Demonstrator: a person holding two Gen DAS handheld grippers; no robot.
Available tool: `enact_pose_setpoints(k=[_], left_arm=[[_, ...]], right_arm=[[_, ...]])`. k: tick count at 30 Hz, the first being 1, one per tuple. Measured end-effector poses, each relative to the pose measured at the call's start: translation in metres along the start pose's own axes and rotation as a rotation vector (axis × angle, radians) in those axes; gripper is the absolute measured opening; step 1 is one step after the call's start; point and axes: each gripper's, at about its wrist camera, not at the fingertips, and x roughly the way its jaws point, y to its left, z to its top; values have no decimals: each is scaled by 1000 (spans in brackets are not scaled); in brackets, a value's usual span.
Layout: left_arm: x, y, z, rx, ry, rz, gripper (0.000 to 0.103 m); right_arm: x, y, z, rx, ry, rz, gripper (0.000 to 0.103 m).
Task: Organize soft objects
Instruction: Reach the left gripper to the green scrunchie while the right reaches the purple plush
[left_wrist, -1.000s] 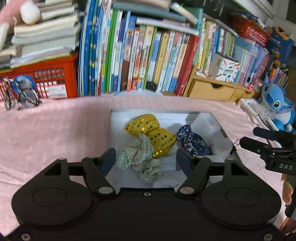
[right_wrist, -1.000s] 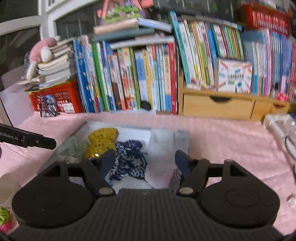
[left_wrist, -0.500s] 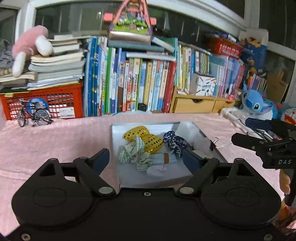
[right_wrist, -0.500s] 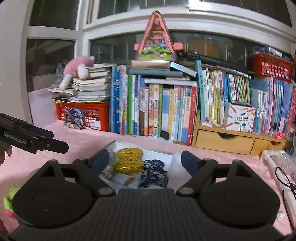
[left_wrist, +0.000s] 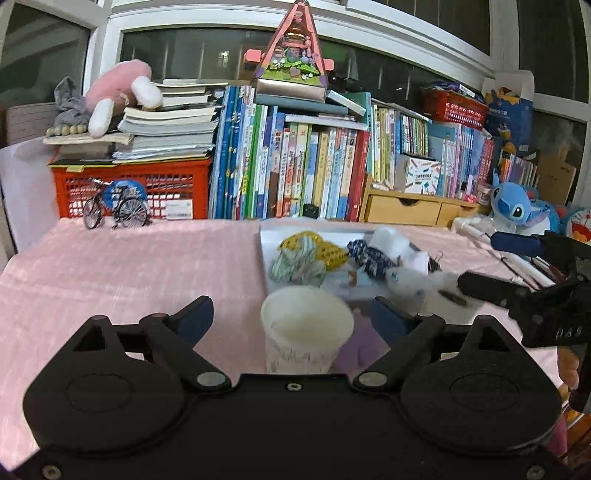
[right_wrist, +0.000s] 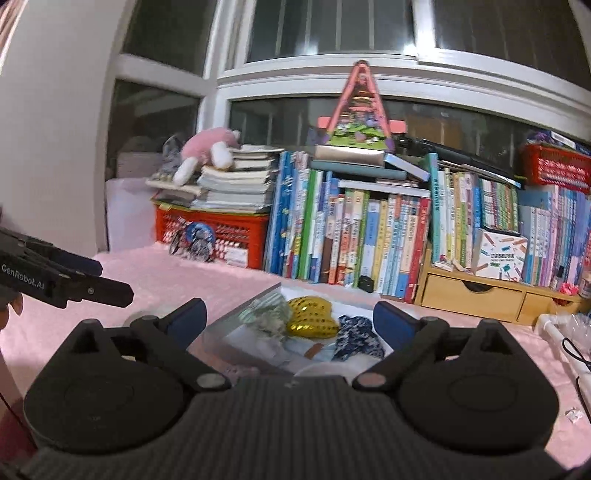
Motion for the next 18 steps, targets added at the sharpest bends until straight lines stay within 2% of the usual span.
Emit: enact_pose_setpoints(k=[5, 9, 12, 18], left_arm=[[-19, 2, -30, -4, -45, 38, 96], [-23, 4, -52, -3, -25, 64, 96], [-20, 7, -65, -9, 2, 84, 96], [-12, 16, -79, -43, 43, 94, 96]], right_arm=[[-4, 37, -22, -87, 36, 91, 101], [8, 55, -43, -91, 116, 126, 100], [18, 64, -56, -104, 166, 137, 100], [39, 76, -63, -220, 233, 111, 99]])
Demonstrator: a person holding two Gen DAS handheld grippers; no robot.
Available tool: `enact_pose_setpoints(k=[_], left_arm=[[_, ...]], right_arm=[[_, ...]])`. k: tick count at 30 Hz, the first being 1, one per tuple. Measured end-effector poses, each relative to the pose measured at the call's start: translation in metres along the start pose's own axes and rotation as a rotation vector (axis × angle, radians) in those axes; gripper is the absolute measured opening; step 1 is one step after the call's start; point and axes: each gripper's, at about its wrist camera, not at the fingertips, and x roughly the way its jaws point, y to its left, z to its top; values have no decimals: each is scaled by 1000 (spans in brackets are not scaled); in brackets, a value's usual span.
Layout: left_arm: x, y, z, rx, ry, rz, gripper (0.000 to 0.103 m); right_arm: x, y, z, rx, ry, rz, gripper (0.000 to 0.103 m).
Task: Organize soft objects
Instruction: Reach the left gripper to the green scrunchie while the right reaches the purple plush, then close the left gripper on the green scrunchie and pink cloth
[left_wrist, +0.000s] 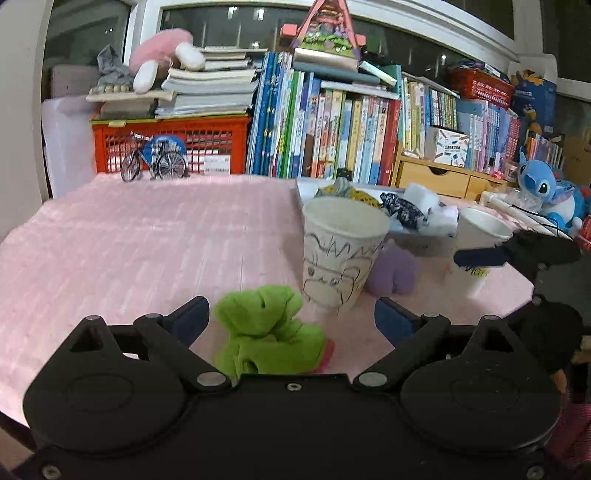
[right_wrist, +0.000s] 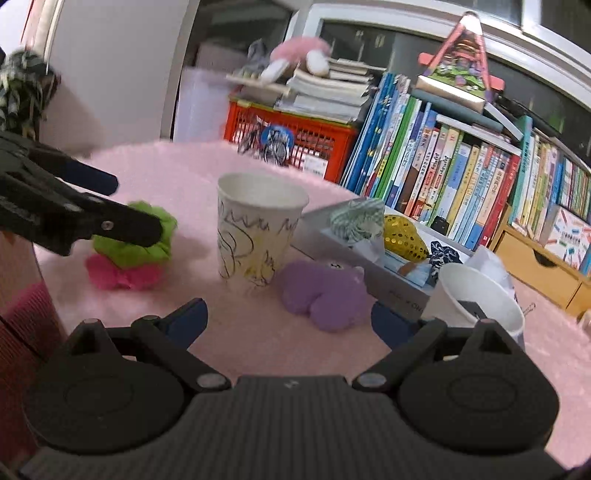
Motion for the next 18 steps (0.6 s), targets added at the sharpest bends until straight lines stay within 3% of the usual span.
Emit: enact_pose_setpoints(k=[8, 18], left_arm=[[9, 0, -11, 34, 27, 3, 96], [23, 2, -23, 21, 47, -8, 94]], right_arm=[[30, -4, 17, -195, 99, -26, 94], [53, -2, 27, -279, 141, -81, 88]])
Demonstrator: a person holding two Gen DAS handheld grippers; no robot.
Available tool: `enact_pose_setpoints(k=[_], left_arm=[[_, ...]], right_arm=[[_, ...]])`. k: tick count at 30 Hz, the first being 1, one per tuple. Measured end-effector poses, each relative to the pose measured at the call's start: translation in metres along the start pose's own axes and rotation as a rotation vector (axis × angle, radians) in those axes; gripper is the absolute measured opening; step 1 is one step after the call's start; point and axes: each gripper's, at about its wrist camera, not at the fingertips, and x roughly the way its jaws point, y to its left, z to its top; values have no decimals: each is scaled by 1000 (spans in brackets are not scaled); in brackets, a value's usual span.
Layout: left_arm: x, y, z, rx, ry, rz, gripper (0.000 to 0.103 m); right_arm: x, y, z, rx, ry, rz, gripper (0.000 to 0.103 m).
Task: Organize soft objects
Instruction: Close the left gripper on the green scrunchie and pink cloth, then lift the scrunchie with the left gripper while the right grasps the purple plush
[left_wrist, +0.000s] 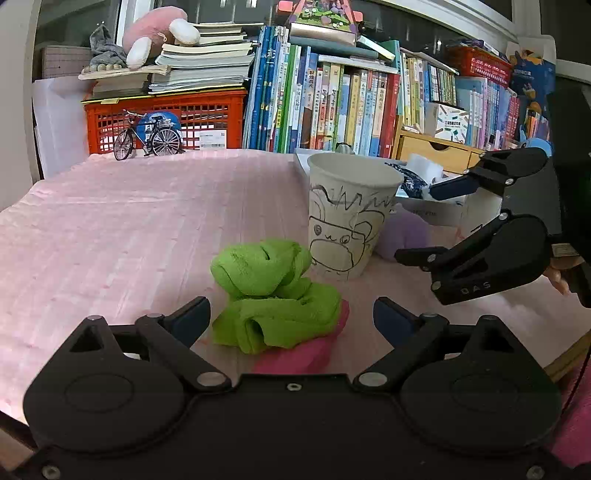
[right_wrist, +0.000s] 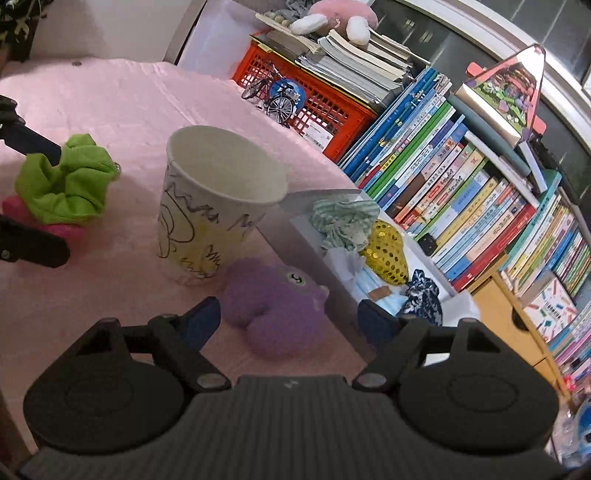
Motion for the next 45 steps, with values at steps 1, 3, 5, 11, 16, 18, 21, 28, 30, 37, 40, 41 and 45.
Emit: enact_pose_setpoints(k=[1, 3, 5, 11, 16, 18, 21, 28, 30, 37, 40, 41, 45], left_arm=[[1, 0, 0, 0, -1, -3, 94], [3, 0, -1, -1, -1, -8, 94], [4, 2, -1, -5, -3, -14, 89], [6, 6, -1, -28, 1, -25, 70], [5, 11, 0, -54, 9, -59, 55], [4, 10, -1, -55, 10, -63, 54], [4, 11, 0, -57, 11, -67, 53], [4, 11, 1, -63, 13, -72, 52], [4, 11, 1, -66, 14, -72, 52], [5, 11, 3, -78, 18, -68, 51], [4, 11, 5, -80, 15, -63, 51], [4, 11, 5, -81, 13, -62, 51], [3, 11, 6, -81, 11, -59, 51]], right_arm=[[3, 1, 0, -5, 5, 5, 88], [7, 2, 1, -11, 16, 12, 88], [11, 0, 2, -9, 27, 22, 88], [24, -9, 10, 7, 72, 63, 88], [34, -11, 17, 10, 95, 82, 88], [38, -12, 19, 20, 104, 88, 88], [42, -12, 21, 28, 113, 94, 88], [45, -19, 20, 61, 128, 120, 88], [45, -21, 20, 71, 132, 130, 88], [49, -25, 24, 70, 159, 162, 88], [48, -26, 25, 89, 168, 189, 82], [47, -25, 25, 84, 168, 185, 82], [42, -20, 24, 64, 165, 177, 77]])
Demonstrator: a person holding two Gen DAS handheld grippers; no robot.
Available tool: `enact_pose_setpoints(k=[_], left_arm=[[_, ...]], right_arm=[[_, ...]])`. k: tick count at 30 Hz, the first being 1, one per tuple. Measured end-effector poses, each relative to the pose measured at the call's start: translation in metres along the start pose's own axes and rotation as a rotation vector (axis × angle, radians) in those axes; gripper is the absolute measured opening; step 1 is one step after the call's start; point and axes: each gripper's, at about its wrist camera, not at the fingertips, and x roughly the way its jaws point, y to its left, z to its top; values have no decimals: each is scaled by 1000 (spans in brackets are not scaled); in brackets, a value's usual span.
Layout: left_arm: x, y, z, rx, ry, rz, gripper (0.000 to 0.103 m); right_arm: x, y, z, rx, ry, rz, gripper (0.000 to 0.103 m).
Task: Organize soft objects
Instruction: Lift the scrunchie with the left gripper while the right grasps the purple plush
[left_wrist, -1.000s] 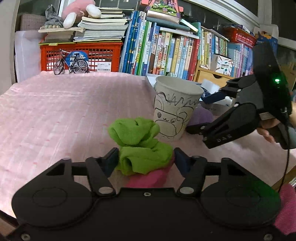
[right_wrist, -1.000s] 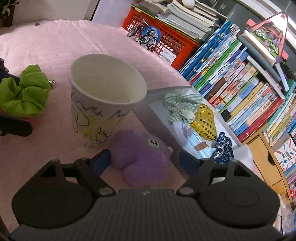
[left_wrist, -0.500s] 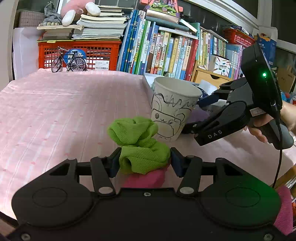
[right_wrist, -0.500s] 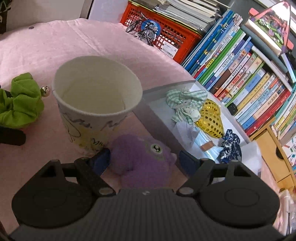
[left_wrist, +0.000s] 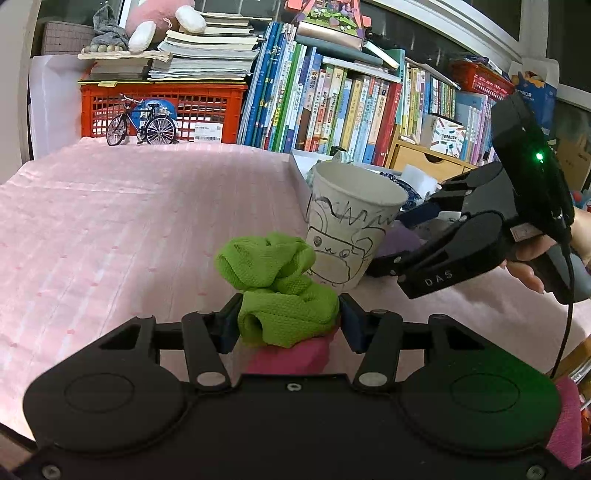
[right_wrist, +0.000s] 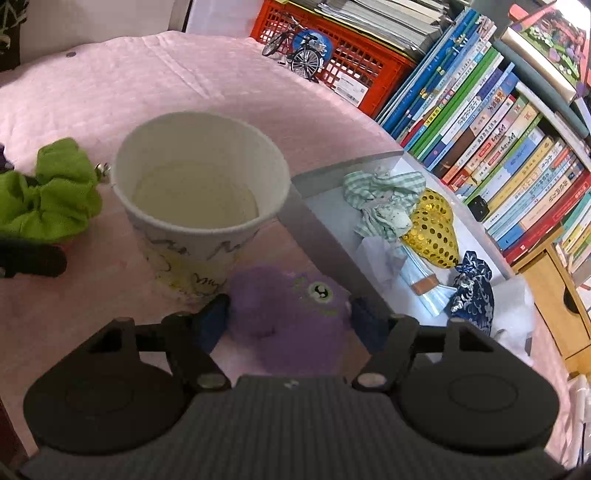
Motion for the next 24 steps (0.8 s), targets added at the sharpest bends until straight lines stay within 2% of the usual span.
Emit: enact_pose_setpoints(k=[14, 24], left_arm=[[-2, -1, 3, -4, 0, -4, 51], [-8, -3, 7, -7, -11, -11, 50]], right_arm=[[-19, 1, -13, 51, -36, -4, 69], [-51, 13, -23, 65, -71, 59, 69]])
